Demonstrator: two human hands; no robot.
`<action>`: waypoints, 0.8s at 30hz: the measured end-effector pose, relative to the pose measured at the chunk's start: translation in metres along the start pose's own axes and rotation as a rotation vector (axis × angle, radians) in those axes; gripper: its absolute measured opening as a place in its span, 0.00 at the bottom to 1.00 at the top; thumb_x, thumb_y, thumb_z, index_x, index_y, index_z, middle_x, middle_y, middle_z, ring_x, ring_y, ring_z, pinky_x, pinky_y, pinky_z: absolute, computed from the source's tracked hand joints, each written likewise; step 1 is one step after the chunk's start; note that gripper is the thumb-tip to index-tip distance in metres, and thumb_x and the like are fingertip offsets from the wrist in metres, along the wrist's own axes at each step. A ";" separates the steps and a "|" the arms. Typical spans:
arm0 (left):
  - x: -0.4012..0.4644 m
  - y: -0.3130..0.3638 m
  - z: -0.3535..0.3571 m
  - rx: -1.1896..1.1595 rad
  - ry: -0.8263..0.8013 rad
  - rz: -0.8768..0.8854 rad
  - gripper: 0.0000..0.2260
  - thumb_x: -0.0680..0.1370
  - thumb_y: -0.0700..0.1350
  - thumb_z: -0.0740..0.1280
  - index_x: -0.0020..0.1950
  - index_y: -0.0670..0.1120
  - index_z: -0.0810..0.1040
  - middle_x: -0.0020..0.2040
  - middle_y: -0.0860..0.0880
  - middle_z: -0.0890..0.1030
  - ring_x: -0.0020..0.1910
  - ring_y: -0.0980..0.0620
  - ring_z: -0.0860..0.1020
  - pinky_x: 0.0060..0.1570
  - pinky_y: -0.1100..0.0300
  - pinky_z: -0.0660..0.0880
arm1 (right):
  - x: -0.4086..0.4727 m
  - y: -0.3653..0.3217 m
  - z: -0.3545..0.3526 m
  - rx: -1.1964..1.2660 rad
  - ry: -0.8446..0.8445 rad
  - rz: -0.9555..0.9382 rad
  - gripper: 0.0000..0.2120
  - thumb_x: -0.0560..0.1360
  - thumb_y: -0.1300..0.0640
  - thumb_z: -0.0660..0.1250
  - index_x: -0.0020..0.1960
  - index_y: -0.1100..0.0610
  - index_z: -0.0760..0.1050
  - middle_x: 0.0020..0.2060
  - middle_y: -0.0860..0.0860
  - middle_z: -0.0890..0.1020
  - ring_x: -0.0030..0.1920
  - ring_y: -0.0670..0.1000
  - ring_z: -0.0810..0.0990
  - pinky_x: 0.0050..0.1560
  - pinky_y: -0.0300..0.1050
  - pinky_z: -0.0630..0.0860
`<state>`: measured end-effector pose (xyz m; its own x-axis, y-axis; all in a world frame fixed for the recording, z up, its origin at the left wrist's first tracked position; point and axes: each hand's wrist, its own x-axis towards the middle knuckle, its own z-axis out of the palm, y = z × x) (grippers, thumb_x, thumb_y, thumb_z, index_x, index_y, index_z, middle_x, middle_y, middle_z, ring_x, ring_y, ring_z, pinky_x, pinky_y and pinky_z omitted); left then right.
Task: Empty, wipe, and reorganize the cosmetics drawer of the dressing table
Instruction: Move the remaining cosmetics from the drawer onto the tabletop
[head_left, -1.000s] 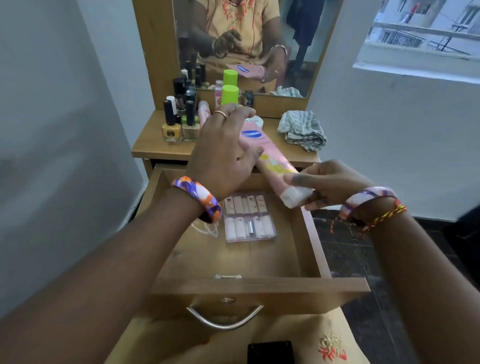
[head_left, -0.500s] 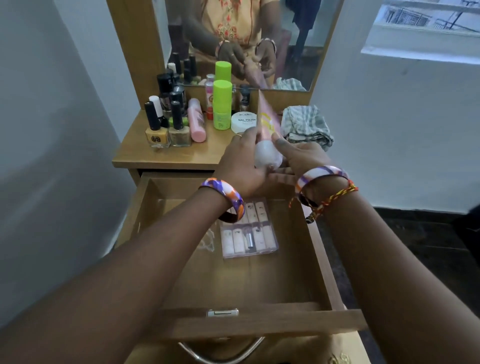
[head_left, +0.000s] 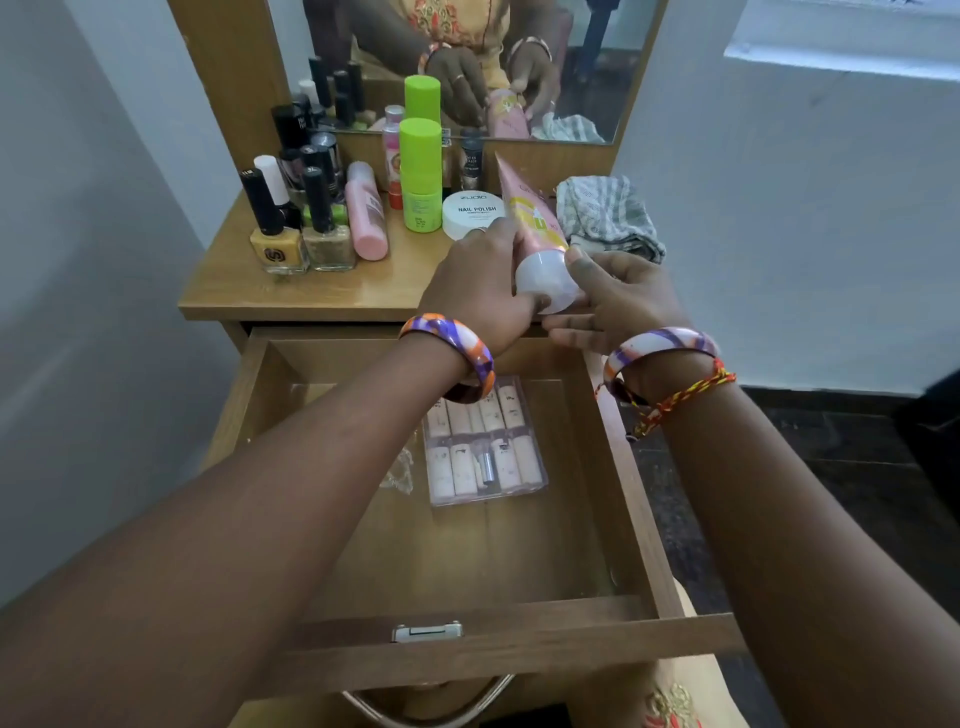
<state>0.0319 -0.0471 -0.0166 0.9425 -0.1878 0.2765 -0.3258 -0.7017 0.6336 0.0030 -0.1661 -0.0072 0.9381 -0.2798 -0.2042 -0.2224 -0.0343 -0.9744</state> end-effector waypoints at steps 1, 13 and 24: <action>-0.001 0.001 -0.001 0.029 -0.007 0.006 0.19 0.69 0.46 0.73 0.57 0.43 0.74 0.55 0.44 0.78 0.50 0.43 0.78 0.51 0.49 0.77 | -0.002 0.000 -0.001 -0.005 0.000 0.002 0.08 0.77 0.51 0.64 0.47 0.56 0.73 0.40 0.56 0.79 0.31 0.52 0.80 0.31 0.41 0.81; -0.076 -0.044 -0.012 -0.131 -0.045 -0.411 0.12 0.72 0.43 0.71 0.35 0.49 0.69 0.34 0.52 0.73 0.42 0.45 0.78 0.47 0.56 0.76 | -0.055 0.058 -0.003 -0.460 0.175 -0.343 0.05 0.75 0.55 0.66 0.42 0.55 0.77 0.32 0.46 0.75 0.34 0.45 0.73 0.34 0.32 0.69; -0.102 -0.072 0.016 -0.310 -0.296 -0.746 0.16 0.73 0.45 0.70 0.55 0.36 0.75 0.47 0.40 0.80 0.42 0.44 0.78 0.49 0.49 0.77 | -0.055 0.092 0.010 -1.015 -0.259 0.014 0.14 0.76 0.56 0.65 0.58 0.63 0.73 0.56 0.58 0.79 0.53 0.55 0.79 0.50 0.44 0.76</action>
<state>-0.0392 0.0113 -0.1022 0.8852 0.0463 -0.4630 0.4215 -0.5015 0.7556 -0.0663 -0.1444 -0.0864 0.9352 -0.0764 -0.3458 -0.2398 -0.8552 -0.4595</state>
